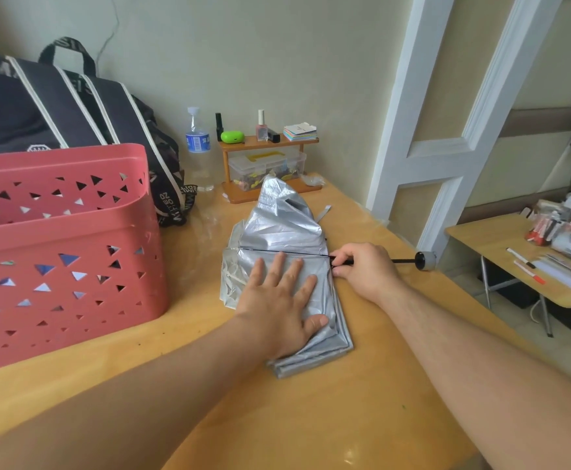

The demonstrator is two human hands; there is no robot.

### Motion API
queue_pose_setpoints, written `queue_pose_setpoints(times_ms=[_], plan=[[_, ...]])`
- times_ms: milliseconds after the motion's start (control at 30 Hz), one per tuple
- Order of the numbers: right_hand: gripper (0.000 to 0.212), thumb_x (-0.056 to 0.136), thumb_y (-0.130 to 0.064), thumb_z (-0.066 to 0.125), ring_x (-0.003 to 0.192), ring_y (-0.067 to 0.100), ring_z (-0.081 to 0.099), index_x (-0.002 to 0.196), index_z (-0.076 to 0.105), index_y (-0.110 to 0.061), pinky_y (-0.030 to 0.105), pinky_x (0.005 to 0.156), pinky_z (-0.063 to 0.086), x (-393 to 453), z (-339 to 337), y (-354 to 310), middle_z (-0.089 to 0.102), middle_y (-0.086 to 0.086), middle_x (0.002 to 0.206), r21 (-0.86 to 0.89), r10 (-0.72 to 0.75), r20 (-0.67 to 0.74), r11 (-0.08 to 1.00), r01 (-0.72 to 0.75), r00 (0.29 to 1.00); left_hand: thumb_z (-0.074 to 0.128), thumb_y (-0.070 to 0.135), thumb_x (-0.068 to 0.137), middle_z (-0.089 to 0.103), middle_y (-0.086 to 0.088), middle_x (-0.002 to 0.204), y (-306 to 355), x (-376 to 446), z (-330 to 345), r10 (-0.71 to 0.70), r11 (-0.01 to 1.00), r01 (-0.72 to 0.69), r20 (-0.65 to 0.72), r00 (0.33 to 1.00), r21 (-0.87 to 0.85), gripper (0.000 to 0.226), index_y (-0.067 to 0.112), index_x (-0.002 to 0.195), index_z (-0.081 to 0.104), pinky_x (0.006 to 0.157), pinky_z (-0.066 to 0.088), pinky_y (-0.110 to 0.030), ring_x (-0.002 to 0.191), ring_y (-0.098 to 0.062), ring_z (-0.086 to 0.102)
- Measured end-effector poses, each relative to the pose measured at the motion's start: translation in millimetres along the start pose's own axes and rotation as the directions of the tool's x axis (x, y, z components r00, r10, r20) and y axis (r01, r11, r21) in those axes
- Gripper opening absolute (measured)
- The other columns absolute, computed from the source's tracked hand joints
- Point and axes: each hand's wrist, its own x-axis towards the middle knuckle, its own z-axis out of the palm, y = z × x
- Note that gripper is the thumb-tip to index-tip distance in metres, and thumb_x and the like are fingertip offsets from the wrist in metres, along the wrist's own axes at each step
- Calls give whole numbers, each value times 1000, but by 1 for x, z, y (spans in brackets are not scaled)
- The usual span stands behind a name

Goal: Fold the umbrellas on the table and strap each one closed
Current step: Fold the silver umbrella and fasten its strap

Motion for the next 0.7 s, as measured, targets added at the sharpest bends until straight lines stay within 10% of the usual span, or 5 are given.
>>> queue_pose_setpoints(times_ms=[133,233,500,700], plan=[[26,83,-13,84,102,11,69,75,69,-32,33,96,53,-1,6,3,76,-16,110,19,-16,-47,1000,17,999,6,71,100,22,-7,171,8,-11,-5,73,996,-79,-156,985,-30,78,29,164,24,124,-1,-63,159,-39,5],[28,85,-11,82,102,12,69,75,67,-32,31,93,53,-3,7,3,76,-15,113,13,-27,-59,1000,28,998,29,74,97,62,-1,125,8,-23,-7,153,979,-194,-385,910,-68,66,28,128,65,108,36,-52,122,-32,55],[15,87,-10,80,105,16,69,83,71,-22,35,95,54,-11,8,-2,76,-10,116,-24,-55,-65,998,54,996,50,57,71,63,10,117,-14,-40,-19,218,965,-250,-293,931,-76,50,34,115,60,96,44,-40,105,-22,57],[30,84,-18,79,98,21,68,73,60,-39,40,85,57,-14,9,-3,76,-12,103,-124,-65,-89,991,54,994,50,35,95,66,6,88,-9,-48,-22,205,939,-324,-570,796,-114,19,23,88,63,79,48,-40,81,-25,61]])
